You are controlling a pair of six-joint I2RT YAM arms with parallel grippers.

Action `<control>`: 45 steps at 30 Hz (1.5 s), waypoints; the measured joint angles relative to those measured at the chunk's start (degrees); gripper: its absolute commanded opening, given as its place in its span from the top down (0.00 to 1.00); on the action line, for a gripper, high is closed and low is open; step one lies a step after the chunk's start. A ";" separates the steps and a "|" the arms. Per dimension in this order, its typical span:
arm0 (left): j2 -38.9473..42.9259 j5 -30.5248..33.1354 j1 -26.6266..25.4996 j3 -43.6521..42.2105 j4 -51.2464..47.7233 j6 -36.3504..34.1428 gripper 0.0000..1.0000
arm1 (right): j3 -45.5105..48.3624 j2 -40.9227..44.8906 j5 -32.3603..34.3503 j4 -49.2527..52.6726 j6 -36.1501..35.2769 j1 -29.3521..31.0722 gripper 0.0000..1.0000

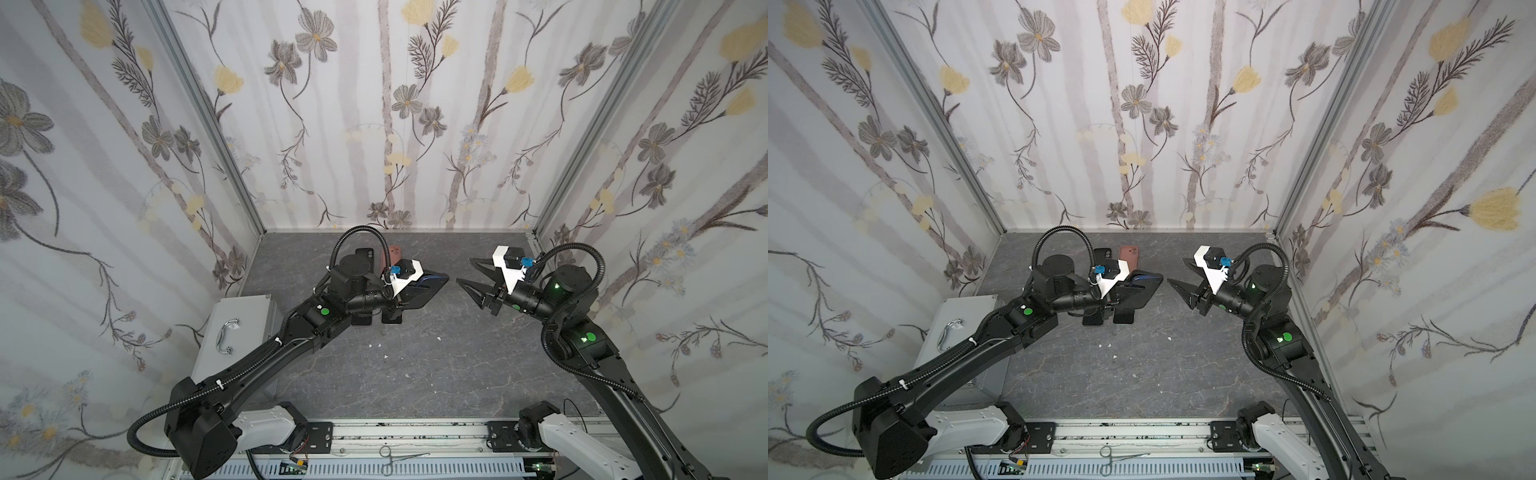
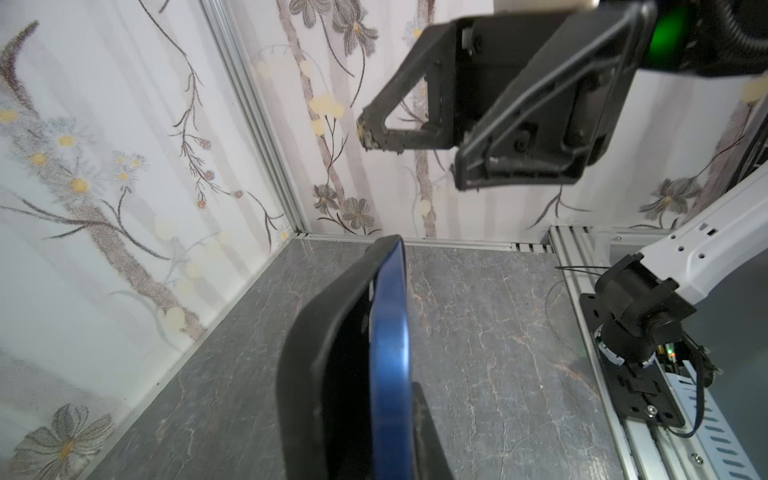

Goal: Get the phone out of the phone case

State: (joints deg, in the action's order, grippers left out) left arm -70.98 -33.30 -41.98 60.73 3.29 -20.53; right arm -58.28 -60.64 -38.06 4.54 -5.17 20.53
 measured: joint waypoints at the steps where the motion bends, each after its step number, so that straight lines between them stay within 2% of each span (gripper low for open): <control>1: -0.20 0.50 -0.24 0.02 -0.87 -0.85 1.00 | -2.05 -1.64 -0.76 2.03 -0.09 -0.04 0.51; 5: -0.87 2.16 -1.64 0.00 -4.02 -3.89 1.00 | -8.41 -7.50 -3.54 11.37 -3.52 -0.02 0.54; 9: -1.05 3.08 -2.78 -0.15 -5.68 -5.68 1.00 | -10.80 -11.19 -6.12 17.97 -5.81 0.13 0.54; 14: -2.62 3.28 -3.69 -0.15 -7.76 -7.65 1.00 | -12.79 -13.77 -9.88 22.67 -8.02 1.70 0.54; 20: -2.89 3.28 -4.07 -0.11 -8.81 -8.55 1.00 | -15.15 -17.05 -10.97 27.17 -10.47 3.93 0.52; 30: -2.82 3.96 -4.59 -0.11 -10.40 -9.49 1.00 | -15.76 -19.19 -8.41 29.88 -11.72 4.74 0.52; 41: -2.78 5.22 -4.70 -0.11 -13.40 -9.57 1.00 | -15.96 -22.12 -8.22 31.78 -11.87 5.18 0.56; 45: -2.78 5.31 -5.07 -0.11 -13.64 -9.64 1.00 | -15.96 -23.26 -8.37 32.46 -11.85 5.29 0.61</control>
State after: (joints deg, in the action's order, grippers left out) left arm -73.76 -27.99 -47.05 60.62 -10.35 -30.17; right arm -74.24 -83.90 -46.44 36.99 -17.02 25.82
